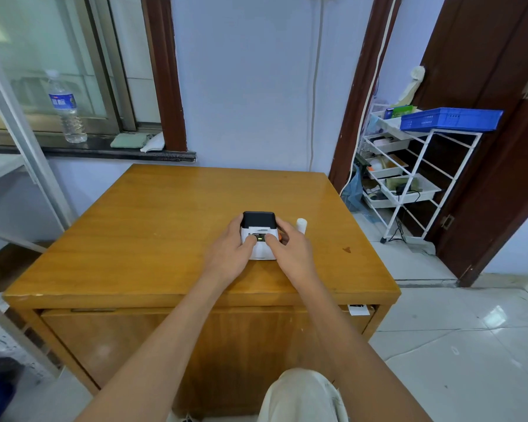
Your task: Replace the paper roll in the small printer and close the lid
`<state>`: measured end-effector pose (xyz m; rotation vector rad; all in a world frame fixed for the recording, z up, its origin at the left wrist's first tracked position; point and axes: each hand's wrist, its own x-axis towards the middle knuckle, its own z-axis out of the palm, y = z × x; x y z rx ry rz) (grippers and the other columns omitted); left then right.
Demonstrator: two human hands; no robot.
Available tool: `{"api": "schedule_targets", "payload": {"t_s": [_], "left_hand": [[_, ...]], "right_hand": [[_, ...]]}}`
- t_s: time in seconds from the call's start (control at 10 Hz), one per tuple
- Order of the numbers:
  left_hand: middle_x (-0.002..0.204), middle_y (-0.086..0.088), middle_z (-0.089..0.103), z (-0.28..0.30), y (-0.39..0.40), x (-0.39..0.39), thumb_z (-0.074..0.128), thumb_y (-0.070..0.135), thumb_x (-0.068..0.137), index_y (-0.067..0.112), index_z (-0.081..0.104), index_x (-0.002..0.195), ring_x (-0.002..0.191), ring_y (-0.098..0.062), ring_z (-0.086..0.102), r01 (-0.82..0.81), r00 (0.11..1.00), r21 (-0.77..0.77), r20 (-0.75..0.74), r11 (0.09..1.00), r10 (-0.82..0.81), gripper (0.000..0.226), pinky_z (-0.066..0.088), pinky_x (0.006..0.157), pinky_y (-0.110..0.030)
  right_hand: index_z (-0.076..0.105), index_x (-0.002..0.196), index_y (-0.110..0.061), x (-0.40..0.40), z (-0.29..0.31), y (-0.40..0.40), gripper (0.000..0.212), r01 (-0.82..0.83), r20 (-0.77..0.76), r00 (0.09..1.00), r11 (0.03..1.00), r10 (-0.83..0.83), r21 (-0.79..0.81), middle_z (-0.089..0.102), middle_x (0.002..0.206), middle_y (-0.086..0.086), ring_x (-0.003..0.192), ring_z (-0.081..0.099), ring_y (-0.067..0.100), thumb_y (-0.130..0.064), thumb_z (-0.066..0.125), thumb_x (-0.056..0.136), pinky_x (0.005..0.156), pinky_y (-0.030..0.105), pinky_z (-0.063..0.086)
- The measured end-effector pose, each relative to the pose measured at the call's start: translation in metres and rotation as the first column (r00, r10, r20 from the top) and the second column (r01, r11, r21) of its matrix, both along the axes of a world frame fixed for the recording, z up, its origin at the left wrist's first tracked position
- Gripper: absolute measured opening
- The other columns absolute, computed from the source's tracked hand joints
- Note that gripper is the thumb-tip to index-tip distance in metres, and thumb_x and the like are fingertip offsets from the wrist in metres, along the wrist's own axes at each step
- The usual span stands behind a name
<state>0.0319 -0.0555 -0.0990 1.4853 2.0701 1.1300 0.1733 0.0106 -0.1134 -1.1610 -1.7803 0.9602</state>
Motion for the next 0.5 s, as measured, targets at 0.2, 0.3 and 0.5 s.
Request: {"api": "schedule_targets", "payload": {"t_s": [0.2,0.3,0.5], "left_hand": [[0.163,0.001,0.042,0.004,-0.006,0.006,0.034,0.048,0.100,0.026,0.020,0.164,0.136,-0.026,0.050,-0.022,0.992,-0.034,-0.125,0.999,0.018,0.069,0.047,0.104,-0.044],[0.159,-0.004,0.045,0.006,-0.013,0.013,0.034,0.047,0.103,0.023,0.022,0.164,0.136,-0.027,0.050,-0.066,0.982,-0.046,-0.182,0.997,0.056,0.066,0.044,0.102,-0.041],[0.153,-0.009,0.048,0.007,-0.038,0.008,0.051,0.043,0.098,0.016,0.019,0.162,0.134,-0.033,0.052,-0.116,0.991,-0.036,0.067,0.993,0.118,0.077,0.045,0.107,-0.045]], "right_hand": [[0.056,0.149,-0.037,0.000,0.004,-0.007,0.059,-0.006,0.046,0.999,0.999,0.004,0.039,0.060,0.079,-0.016,0.068,0.055,0.005,-0.048,0.054,0.091,0.065,0.023,0.042],[0.057,0.148,-0.034,0.002,0.005,-0.011,0.054,-0.021,0.054,0.998,0.999,0.019,0.030,0.066,0.088,-0.016,0.075,0.059,0.006,-0.046,0.056,0.095,0.069,0.027,0.050],[0.038,0.155,-0.038,0.020,0.006,-0.038,0.066,-0.097,0.053,0.994,0.991,0.092,0.098,0.061,0.121,-0.029,0.111,0.063,0.000,-0.024,0.066,0.097,0.095,0.030,0.054]]}}
